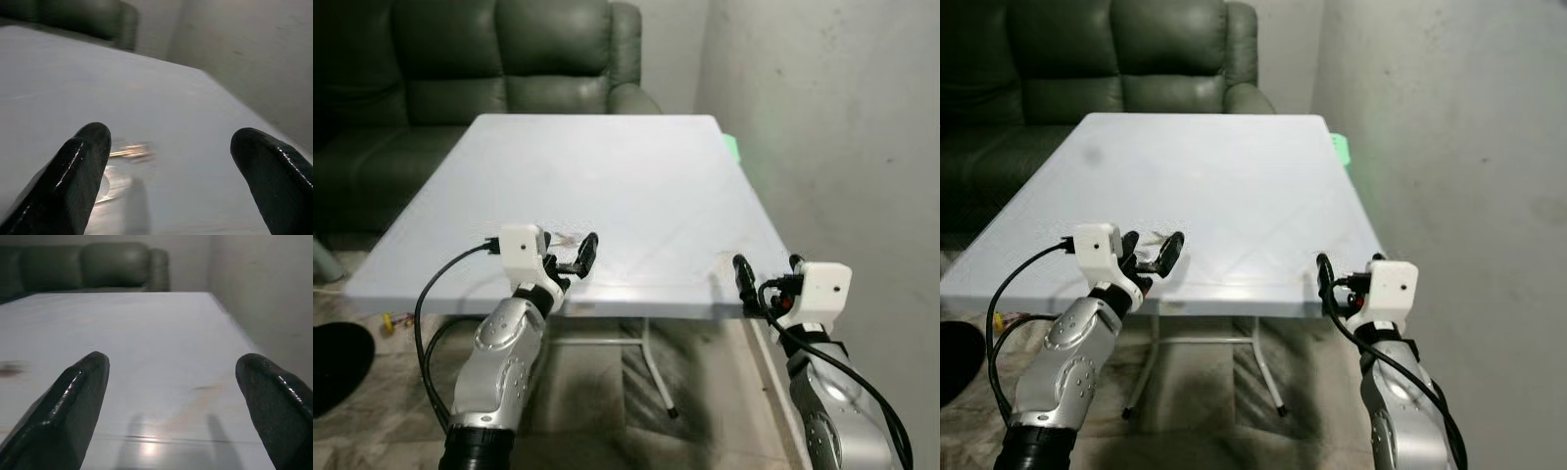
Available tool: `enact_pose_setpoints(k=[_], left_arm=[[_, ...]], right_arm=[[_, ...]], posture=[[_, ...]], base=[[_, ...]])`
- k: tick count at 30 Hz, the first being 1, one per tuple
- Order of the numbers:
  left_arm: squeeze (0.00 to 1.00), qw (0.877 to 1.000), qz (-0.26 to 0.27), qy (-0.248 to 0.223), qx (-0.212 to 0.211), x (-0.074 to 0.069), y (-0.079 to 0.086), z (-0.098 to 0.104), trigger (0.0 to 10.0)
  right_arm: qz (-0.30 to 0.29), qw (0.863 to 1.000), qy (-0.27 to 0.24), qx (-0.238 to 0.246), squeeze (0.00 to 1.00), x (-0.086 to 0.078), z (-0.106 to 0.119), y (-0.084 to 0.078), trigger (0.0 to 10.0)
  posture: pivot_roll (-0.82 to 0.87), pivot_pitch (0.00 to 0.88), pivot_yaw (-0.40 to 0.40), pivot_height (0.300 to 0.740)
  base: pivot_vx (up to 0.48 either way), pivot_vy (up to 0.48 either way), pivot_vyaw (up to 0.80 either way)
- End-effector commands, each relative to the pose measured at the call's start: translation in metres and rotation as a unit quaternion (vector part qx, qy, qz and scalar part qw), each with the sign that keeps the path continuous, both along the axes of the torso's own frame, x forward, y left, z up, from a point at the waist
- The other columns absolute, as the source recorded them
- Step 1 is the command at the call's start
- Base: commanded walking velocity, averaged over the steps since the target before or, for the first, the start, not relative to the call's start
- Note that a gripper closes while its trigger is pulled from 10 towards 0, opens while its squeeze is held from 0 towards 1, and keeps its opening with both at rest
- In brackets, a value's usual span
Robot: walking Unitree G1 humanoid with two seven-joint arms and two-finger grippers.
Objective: Hang keys on a hook
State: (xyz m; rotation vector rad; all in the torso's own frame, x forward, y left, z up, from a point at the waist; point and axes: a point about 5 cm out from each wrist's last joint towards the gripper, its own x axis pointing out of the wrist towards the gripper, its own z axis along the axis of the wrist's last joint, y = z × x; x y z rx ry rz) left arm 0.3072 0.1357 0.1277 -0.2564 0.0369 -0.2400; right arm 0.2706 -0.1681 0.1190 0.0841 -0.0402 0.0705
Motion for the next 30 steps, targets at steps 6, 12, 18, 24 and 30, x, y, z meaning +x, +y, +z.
enact_pose_setpoints(k=[6,12,18,24,30], left_arm=[[0.0,1.0,0.001,-0.006,-0.006,0.002,0.0,0.005,10.0],[0.0,1.0,0.003,-0.005,-0.007,0.0024,0.0006,0.0054,10.0],[0.0,1.0,0.004,-0.006,-0.008,0.003,0.0008,0.0059,10.0],[0.0,1.0,0.009,-0.005,-0.006,0.0044,0.0011,0.0057,10.0],[0.0,1.0,0.014,0.002,-0.013,0.0045,0.0007,0.0045,10.0]], right_arm=[[0.002,1.0,-0.009,-0.003,0.0,0.0007,0.0057,-0.0006,10.0],[0.002,1.0,-0.009,-0.003,0.0,0.0009,0.006,-0.0006,10.0],[0.002,1.0,-0.009,-0.002,0.0,0.0014,0.0064,-0.0003,10.0],[0.004,1.0,-0.009,-0.002,0.0,0.0029,0.0062,0.0001,10.0],[0.007,1.0,-0.009,-0.004,0.0,0.0021,0.0054,0.0016,10.0]], posture=[[-0.11,0.001,-0.034,0.74],[-0.11,0.001,-0.034,0.74],[-0.11,0.001,-0.034,0.74],[-0.11,0.0,-0.034,0.74],[-0.11,0.0,-0.032,0.74]], base=[[0.0,0.48,0.0],[0.0,0.48,0.0],[0.0,0.48,0.0],[0.0,0.24,0.0],[0.0,0.0,0.0]])
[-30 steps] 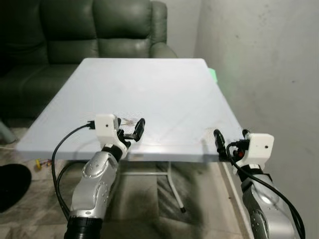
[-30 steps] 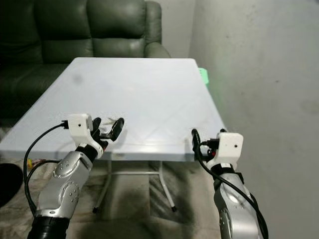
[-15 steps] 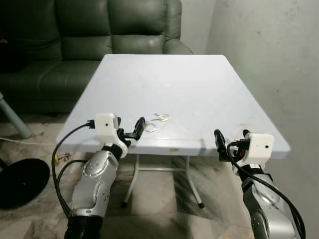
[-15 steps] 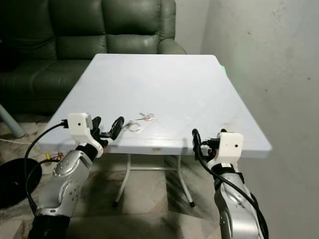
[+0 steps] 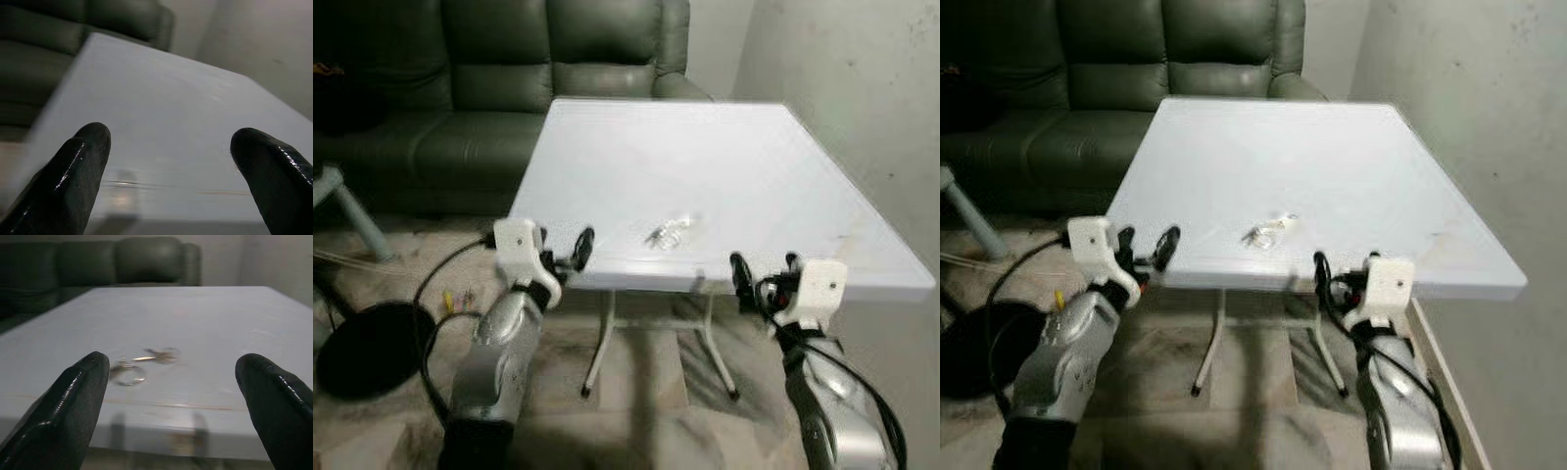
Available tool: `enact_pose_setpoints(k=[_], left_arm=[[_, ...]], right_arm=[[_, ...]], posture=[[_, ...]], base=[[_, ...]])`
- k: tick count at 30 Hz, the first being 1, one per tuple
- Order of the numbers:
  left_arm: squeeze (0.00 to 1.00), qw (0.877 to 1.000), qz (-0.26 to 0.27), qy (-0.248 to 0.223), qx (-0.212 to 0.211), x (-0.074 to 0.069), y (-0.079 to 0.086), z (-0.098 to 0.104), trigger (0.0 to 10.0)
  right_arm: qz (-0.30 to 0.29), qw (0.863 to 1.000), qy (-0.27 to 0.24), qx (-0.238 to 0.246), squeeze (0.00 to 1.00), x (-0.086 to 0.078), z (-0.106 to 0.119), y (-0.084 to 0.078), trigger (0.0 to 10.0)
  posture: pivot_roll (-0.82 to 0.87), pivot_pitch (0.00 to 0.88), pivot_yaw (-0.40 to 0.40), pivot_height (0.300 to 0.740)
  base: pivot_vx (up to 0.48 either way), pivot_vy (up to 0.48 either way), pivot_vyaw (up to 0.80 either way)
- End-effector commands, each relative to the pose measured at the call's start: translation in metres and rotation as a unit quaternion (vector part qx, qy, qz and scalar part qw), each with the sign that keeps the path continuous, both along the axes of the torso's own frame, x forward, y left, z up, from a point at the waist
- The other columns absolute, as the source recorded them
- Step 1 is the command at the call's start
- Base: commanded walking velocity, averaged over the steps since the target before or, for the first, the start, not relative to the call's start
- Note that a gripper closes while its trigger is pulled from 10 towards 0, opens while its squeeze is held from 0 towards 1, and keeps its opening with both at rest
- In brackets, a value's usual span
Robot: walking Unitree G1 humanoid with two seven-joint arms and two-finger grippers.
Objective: Hang keys on a hook
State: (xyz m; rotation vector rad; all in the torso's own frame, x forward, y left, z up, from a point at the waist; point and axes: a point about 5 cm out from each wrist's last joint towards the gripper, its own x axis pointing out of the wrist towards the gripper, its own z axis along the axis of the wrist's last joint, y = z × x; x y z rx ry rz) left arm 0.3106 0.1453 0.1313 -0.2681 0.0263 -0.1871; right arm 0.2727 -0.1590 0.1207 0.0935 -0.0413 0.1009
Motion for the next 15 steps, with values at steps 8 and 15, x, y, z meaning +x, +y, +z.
enact_pose_setpoints(k=[8,15], left_arm=[[0.0,1.0,-0.015,-0.001,-0.004,0.0037,-0.0095,0.0017,10.0],[0.0,1.0,-0.014,-0.006,-0.004,0.0055,-0.0101,0.0039,10.0]], right_arm=[[-0.005,1.0,-0.009,-0.008,0.0,0.0003,0.0036,-0.0066,10.0],[-0.004,1.0,-0.012,-0.008,0.0,0.0001,0.0046,-0.0062,10.0]], posture=[[-0.12,0.0,-0.027,0.74],[-0.12,0.0,-0.026,0.74]], base=[[0.0,0.0,0.0],[0.0,0.0,0.0]])
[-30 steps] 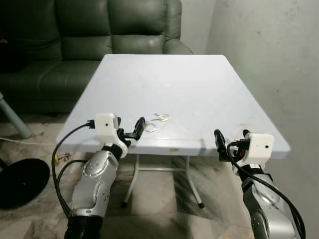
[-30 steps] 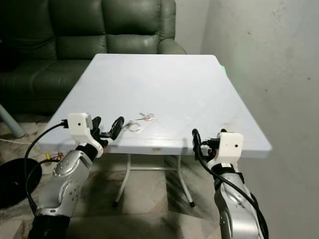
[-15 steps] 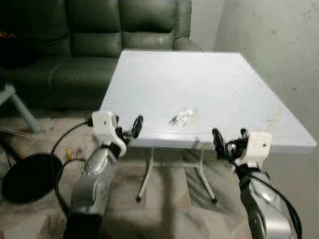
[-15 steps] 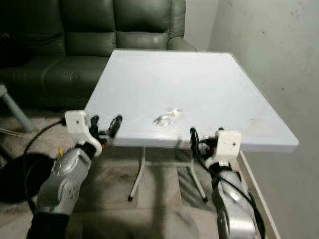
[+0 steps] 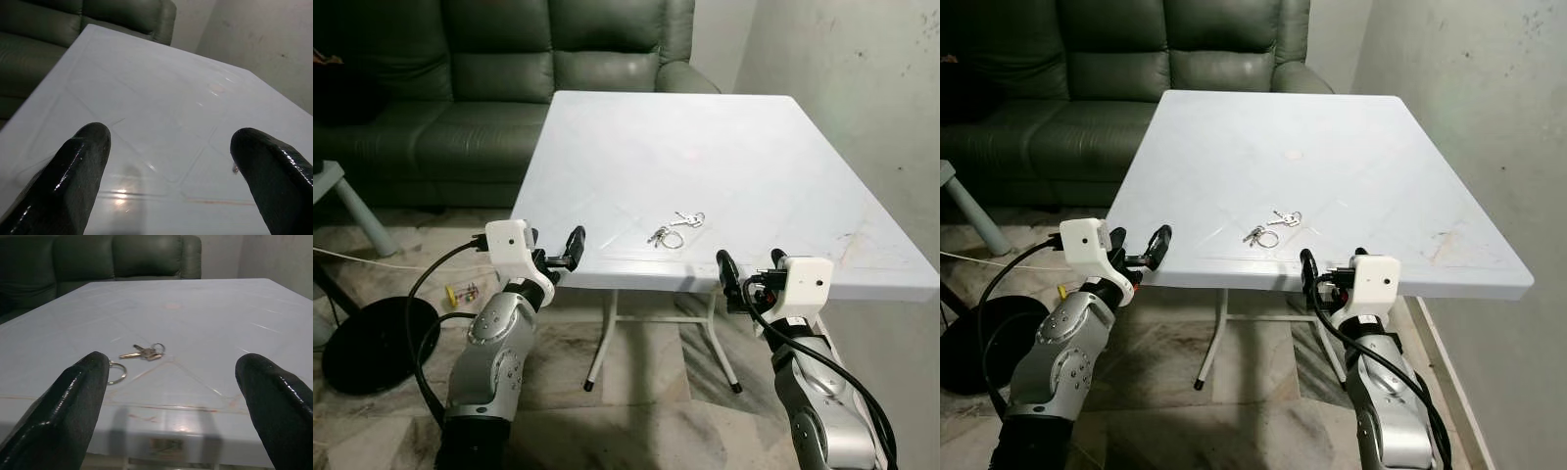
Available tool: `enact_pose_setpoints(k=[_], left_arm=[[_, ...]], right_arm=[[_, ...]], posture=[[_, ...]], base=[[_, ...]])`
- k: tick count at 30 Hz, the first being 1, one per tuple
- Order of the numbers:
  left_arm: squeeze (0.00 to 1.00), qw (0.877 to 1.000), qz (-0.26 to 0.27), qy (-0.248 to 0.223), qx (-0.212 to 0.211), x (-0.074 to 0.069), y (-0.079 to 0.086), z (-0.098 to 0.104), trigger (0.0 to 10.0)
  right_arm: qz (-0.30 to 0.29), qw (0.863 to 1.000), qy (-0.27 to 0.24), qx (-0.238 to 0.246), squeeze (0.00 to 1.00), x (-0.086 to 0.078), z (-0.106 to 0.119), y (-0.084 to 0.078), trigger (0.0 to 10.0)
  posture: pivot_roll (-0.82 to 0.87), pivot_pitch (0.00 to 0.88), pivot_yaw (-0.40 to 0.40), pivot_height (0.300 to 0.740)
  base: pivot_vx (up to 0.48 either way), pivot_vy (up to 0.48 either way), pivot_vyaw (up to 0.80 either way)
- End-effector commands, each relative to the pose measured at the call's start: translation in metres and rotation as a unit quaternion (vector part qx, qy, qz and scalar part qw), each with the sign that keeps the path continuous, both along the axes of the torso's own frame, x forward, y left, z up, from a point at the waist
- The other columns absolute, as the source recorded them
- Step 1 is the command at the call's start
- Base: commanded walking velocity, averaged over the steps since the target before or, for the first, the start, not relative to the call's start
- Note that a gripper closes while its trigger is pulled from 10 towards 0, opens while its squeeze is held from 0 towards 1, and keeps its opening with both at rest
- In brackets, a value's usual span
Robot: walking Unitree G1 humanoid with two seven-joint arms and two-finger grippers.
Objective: Hang keys on a hook
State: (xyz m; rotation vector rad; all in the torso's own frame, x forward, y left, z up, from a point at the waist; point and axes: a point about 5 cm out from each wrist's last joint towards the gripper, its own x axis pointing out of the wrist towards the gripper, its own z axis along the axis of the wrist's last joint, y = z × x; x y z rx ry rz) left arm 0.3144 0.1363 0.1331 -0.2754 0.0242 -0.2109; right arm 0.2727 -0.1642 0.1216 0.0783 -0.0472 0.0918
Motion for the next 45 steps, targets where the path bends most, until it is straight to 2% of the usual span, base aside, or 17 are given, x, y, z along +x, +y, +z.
enact_pose_setpoints(k=[1,14,23,26,34,45], left_arm=[[0.0,1.0,-0.003,-0.004,0.0,0.0016,-0.0011,0.0017,10.0],[0.0,1.0,-0.001,-0.003,0.003,0.0036,-0.001,0.001,10.0],[0.0,1.0,0.012,0.003,-0.013,0.0035,0.0,-0.0002,10.0],[0.0,1.0,0.005,-0.003,-0.001,0.0028,-0.0018,0.0006,10.0],[0.0,0.998,0.05,0.016,0.034,0.006,0.0011,-0.0034,10.0],[0.0,0.998,0.054,0.01,0.021,0.0047,-0.0008,-0.0024,10.0]], right_arm=[[0.001,1.0,-0.009,-0.001,0.0,0.0,0.0032,-0.0007,10.0],[0.012,1.0,-0.009,-0.005,0.0,0.0015,0.0031,0.0005,10.0],[0.014,1.0,-0.007,-0.003,0.0,0.0016,0.0019,0.002,10.0],[0.019,1.0,-0.006,-0.003,0.0,0.0013,0.0015,0.0043,10.0],[0.019,1.0,-0.004,-0.003,0.0,0.0007,0.0016,0.0026,10.0],[0.017,1.0,0.002,-0.006,0.0,0.0001,0.0018,0.0,10.0]], posture=[[-0.12,0.0,-0.025,0.74],[-0.12,0.0,-0.027,0.74],[-0.11,0.0,-0.029,0.74],[-0.11,0.0,-0.032,0.74],[-0.11,0.0,-0.033,0.74],[-0.12,0.0,-0.042,0.74]], base=[[0.251,0.0,0.0],[0.364,0.0,0.0],[0.318,0.34,0.0],[0.0,0.42,0.0],[0.0,0.0,0.0],[0.0,0.0,0.0]])
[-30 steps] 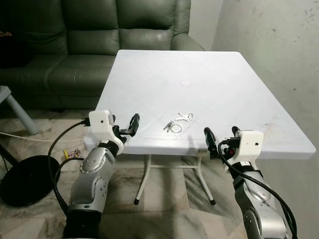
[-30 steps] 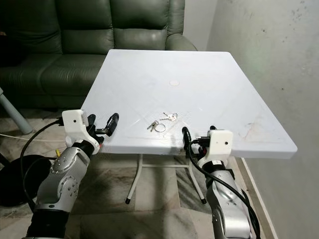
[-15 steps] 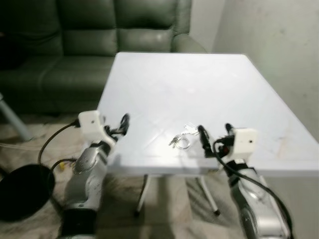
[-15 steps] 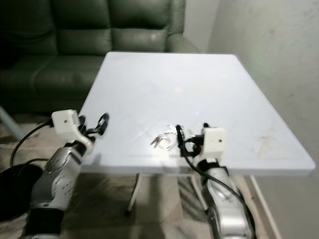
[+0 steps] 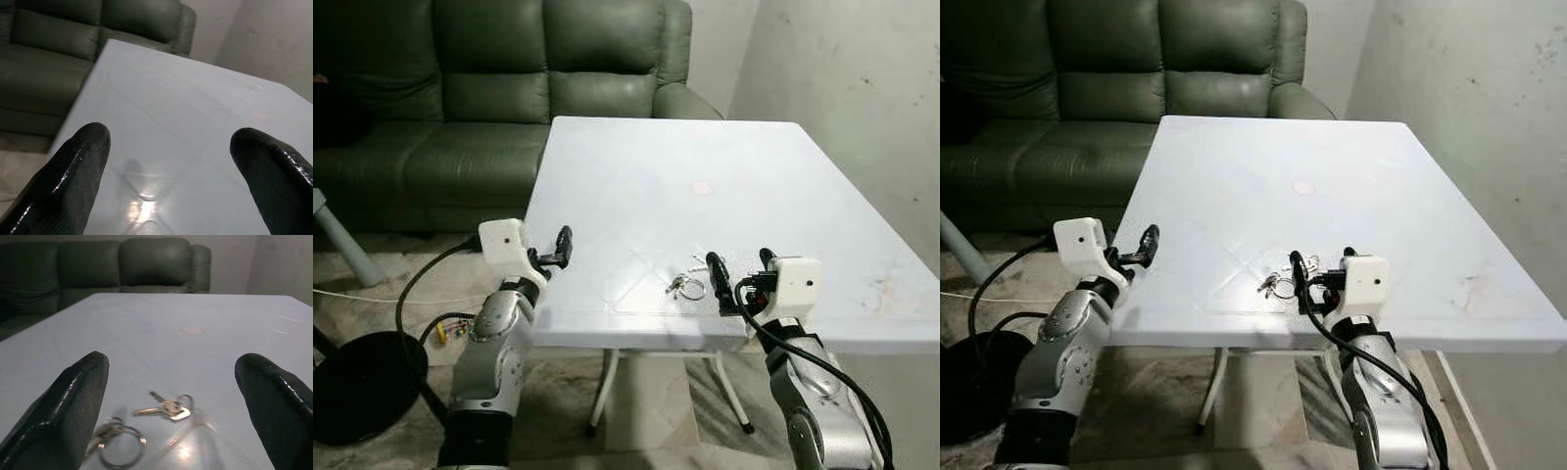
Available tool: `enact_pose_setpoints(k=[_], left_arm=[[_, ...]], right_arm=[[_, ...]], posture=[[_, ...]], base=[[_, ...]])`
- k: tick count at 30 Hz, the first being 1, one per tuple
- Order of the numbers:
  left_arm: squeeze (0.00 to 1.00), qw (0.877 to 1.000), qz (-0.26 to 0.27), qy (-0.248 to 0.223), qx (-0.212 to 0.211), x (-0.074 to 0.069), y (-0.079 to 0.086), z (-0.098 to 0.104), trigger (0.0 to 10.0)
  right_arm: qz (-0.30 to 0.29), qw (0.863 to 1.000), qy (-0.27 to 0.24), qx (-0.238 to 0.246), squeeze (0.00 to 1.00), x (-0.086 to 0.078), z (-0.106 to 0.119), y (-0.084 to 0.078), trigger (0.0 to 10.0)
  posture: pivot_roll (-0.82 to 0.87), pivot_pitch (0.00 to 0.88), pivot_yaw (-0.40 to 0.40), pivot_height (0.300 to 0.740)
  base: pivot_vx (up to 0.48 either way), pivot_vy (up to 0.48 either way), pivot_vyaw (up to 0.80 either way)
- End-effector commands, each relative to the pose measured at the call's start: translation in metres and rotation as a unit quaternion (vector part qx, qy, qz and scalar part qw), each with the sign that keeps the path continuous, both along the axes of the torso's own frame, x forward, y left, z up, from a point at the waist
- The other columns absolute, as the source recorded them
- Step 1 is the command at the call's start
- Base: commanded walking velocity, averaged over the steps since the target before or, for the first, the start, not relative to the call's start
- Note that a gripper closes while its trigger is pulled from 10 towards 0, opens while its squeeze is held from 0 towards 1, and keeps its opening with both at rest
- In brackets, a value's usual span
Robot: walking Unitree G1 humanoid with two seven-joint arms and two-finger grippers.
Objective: Hang keys on a hook
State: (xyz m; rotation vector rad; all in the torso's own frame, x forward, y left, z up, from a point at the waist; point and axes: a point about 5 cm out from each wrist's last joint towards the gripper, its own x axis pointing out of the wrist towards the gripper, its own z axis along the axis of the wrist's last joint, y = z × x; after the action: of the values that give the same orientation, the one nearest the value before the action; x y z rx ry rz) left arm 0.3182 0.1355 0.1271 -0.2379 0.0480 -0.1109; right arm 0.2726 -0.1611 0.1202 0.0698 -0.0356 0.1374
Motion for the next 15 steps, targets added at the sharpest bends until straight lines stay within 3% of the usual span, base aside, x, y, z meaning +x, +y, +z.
enact_pose_setpoints(k=[1,11,15], left_arm=[[0.0,1.0,0.008,-0.007,0.001,0.001,0.0,0.003,10.0],[0.0,0.999,-0.039,-0.001,0.018,-0.01,-0.012,-0.005,10.0],[0.0,0.998,-0.069,-0.004,0.012,-0.015,-0.02,-0.005,10.0]], right_arm=[[-0.007,1.0,-0.001,-0.001,0.0,0.0,0.003,-0.004,10.0],[0.014,0.999,0.039,-0.031,0.0,0.005,-0.001,0.001,10.0],[0.03,0.998,0.032,-0.052,0.0,0.008,0.0,0.0,10.0]], posture=[[-0.12,0.0,-0.043,0.74],[-0.12,0.0,-0.046,0.74],[-0.12,0.0,-0.046,0.74]], base=[[0.0,0.0,0.0],[0.0,0.0,0.0],[0.0,0.0,0.0]])
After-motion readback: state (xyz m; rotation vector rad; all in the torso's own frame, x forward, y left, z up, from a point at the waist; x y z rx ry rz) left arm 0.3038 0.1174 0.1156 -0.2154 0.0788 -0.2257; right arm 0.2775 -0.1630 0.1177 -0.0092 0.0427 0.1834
